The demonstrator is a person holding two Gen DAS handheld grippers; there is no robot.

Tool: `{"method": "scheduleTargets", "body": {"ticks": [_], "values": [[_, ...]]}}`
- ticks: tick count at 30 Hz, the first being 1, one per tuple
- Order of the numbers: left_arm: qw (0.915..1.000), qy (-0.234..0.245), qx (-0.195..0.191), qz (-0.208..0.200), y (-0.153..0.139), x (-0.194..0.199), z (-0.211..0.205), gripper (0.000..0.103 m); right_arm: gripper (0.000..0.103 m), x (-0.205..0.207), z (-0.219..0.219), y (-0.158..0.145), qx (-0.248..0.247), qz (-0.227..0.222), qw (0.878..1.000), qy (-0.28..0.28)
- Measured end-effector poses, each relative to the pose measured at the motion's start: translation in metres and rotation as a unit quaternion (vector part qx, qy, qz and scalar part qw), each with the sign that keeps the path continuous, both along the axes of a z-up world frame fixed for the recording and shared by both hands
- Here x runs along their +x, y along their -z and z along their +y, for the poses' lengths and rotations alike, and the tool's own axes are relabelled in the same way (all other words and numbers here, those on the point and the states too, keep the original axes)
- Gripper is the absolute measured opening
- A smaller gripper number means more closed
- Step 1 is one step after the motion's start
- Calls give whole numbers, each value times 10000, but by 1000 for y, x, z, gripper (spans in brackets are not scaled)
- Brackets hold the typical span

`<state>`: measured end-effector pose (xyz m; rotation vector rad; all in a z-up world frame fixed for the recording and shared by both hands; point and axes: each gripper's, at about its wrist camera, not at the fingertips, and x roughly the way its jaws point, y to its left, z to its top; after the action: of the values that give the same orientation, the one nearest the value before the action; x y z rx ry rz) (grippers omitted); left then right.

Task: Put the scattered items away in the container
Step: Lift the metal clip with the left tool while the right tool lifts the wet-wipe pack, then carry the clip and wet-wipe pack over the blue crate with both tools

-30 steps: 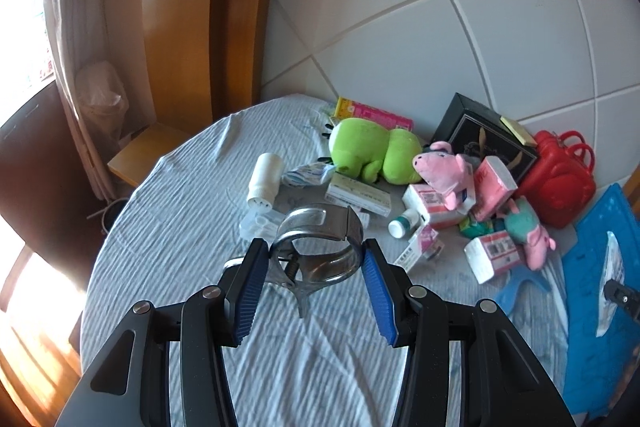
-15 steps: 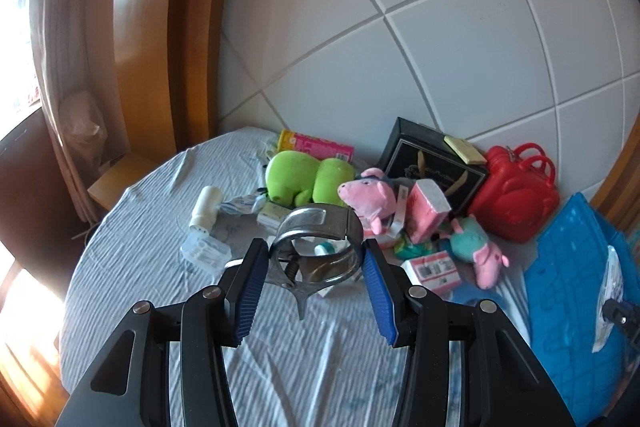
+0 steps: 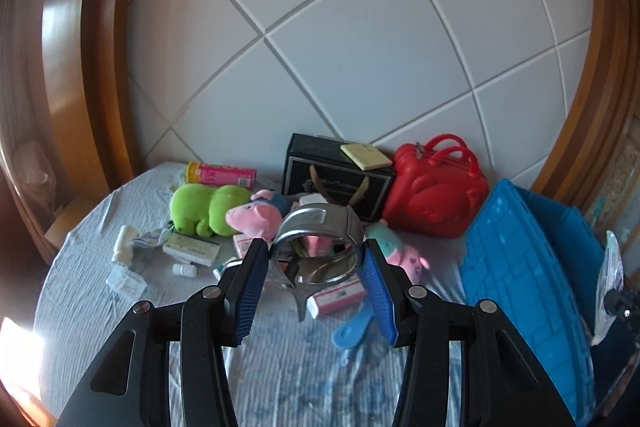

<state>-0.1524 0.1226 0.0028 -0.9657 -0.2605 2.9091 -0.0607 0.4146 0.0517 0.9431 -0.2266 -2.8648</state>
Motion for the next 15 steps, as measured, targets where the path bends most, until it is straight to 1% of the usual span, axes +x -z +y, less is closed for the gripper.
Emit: {"method": "scheduleTargets", "body": {"ticks": [5,9,12,15], "values": [[9987,498,-43,91,-15,-3,63,47,53,27,56,-9,-49,92,9989,453],[9959,889,-53,167,-25,-9,113,47,53,47,98,-11,-56,84,9964,844],[9923,1231,1,160,-31,-20,152,47,53,64,124,-9,-84,53,9936,1124],[9866,1617,20,207,-39,-28,193,47,53,80,148,-5,-100,22,9906,1364]]}}
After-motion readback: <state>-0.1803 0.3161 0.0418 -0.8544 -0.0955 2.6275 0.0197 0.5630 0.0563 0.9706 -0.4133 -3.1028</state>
